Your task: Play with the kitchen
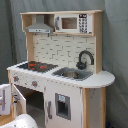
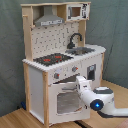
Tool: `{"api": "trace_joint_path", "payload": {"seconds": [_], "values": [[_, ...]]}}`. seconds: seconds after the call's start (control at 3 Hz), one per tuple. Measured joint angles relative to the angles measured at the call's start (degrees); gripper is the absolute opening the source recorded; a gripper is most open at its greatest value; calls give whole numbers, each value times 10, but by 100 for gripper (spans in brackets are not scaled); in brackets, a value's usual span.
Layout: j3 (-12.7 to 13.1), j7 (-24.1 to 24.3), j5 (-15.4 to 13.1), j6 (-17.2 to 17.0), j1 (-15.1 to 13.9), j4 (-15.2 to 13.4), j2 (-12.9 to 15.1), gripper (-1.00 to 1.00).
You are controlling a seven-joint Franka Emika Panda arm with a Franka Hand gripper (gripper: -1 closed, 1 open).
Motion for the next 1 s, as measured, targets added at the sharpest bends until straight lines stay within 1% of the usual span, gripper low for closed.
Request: {"api": "trace_joint_path", "payload": {"seconds": [0.33, 0.67, 1.0], "values": [[-1, 0, -1, -5, 1, 0, 0, 100], [-4, -1, -6, -34, 10, 0, 1, 100], [-18, -7, -50, -68, 16, 0, 1, 100]]}}
